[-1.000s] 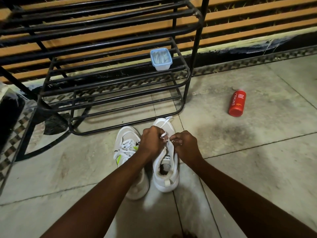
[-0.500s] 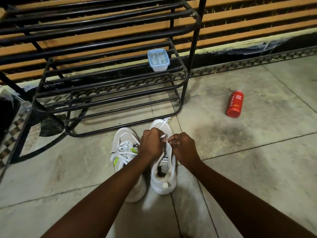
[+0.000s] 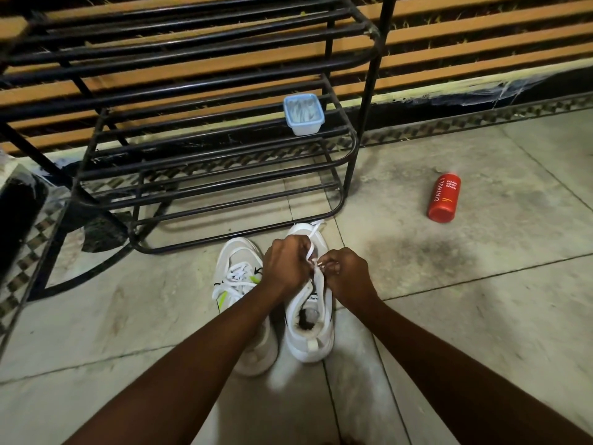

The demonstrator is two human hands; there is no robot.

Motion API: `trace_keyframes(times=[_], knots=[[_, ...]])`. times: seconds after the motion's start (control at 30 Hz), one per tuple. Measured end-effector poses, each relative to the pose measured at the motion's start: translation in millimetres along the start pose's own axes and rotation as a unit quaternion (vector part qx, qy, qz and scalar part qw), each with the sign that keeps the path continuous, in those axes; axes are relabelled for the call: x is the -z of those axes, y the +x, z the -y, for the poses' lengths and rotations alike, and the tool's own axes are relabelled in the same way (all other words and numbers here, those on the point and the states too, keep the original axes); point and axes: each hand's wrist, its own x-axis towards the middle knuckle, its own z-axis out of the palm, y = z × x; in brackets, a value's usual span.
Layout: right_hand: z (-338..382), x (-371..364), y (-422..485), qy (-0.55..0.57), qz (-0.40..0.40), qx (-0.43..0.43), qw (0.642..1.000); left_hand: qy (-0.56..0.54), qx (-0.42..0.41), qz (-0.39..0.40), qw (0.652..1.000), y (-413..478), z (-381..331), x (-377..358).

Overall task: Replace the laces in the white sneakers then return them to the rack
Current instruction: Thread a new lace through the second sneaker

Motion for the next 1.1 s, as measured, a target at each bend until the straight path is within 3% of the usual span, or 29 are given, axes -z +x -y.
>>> trace_keyframes(times=[0.17,0.3,0.4,0.5,0.53,0.57,0.63,0.67,0.7,0.73,0.77,0.8,0.83,0.9,0.93,0.97,1.03,1.1], knots=[[2,1,2,0.004,0.001,0.014,1.000,-0.064,0.014,-0.011,0.998,-2,4,-2],[5,0,6,0.013,0.006,0.015,1.000,-0.029,-0.019,-0.034,0.999,-9,3,-4],[5,-1,3,0.030,-0.044,0.012,0.999,0.031,-0.036,-0.058,0.997,-14,4,-10],[3,8,3,0.078,-0.154,-0.043,0.984,0.067,-0.034,-0.047,0.996,-11,7,-13],[0,14,10,0.166,-0.193,-0.107,0.961,0.070,-0.029,-0.046,0.996,-11,7,-13],[-1,20,18,0.310,-0.214,-0.183,0.908,0.071,-0.025,-0.049,0.996,-10,7,-14],[2,36,28,0.581,-0.187,-0.265,0.746,0.069,-0.019,-0.059,0.996,-11,7,-16],[-2,44,31,0.614,-0.167,-0.266,0.725,0.067,-0.021,-0.061,0.996,-12,7,-17],[-8,52,34,0.574,-0.148,-0.243,0.768,0.069,-0.024,-0.062,0.995,-12,8,-17],[-15,58,34,0.468,-0.121,-0.183,0.856,0.077,-0.028,-0.061,0.995,-12,8,-17],[-21,65,31,0.292,-0.082,-0.083,0.949,0.087,-0.029,-0.059,0.994,-11,8,-17],[-26,69,27,0.098,-0.018,0.036,0.994,0.097,-0.027,-0.055,0.993,-10,8,-17],[-31,69,24,-0.065,0.081,0.130,0.986,0.107,-0.024,-0.051,0.993,-10,8,-18],[-35,66,23,-0.291,0.254,0.206,0.899,0.124,-0.027,-0.047,0.991,-10,7,-19],[-34,62,23,-0.340,0.256,0.218,0.878,0.129,-0.031,-0.048,0.990,-11,7,-19],[-31,59,24,-0.337,0.209,0.227,0.889,0.131,-0.034,-0.049,0.990,-11,7,-19],[-24,55,24,-0.229,0.082,0.208,0.948,0.130,-0.034,-0.051,0.990,-11,6,-18],[-20,52,23,-0.134,-0.004,0.179,0.975,0.128,-0.029,-0.054,0.990,-12,6,-19]])
